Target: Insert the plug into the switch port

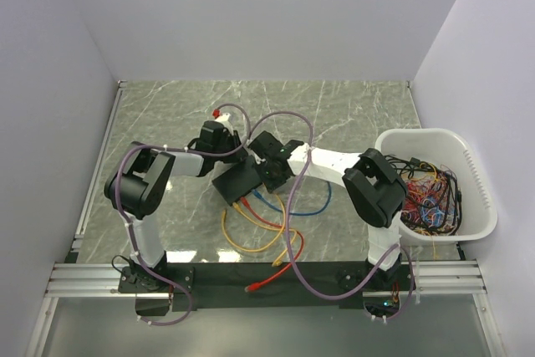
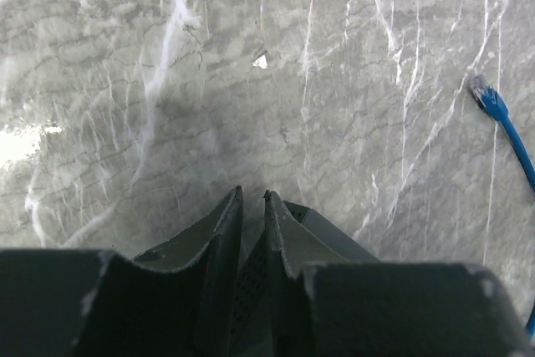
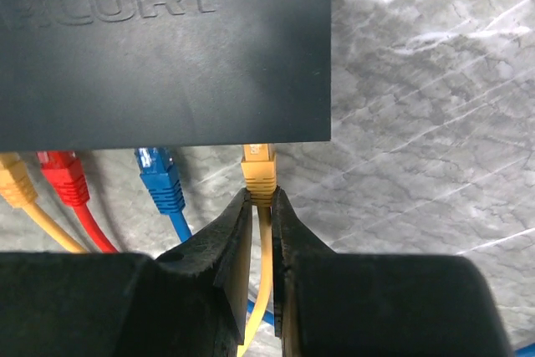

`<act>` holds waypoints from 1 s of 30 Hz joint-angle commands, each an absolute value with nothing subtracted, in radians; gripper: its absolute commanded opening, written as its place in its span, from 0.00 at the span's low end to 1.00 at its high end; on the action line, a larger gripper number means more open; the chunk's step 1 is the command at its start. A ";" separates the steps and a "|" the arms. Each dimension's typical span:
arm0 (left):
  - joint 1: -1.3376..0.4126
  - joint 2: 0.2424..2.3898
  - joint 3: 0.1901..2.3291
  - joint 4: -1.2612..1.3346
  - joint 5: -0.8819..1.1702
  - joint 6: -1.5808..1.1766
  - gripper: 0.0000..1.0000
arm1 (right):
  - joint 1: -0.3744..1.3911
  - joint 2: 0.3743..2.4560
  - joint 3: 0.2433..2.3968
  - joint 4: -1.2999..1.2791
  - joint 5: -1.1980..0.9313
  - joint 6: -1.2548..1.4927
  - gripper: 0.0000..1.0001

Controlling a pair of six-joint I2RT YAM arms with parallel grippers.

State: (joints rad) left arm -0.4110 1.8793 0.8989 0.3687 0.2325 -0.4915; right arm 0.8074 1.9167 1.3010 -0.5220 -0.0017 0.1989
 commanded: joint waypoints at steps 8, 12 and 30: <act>-0.485 1.970 1.029 0.049 0.223 -0.505 0.24 | 0.811 1.947 1.381 -0.229 -0.020 0.241 0.04; -0.474 2.039 1.144 0.005 0.233 -0.502 0.23 | 0.813 1.963 1.353 -0.209 -0.026 0.340 0.03; -0.275 2.151 1.468 -0.132 0.288 -0.475 0.23 | 0.776 2.247 1.871 -0.345 0.003 0.600 0.02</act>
State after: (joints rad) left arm -0.2962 2.1387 1.4452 -0.0231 0.2604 -0.4751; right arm 0.8124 2.2341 1.7214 -0.4171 -0.0395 0.5644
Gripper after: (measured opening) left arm 0.231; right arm 0.163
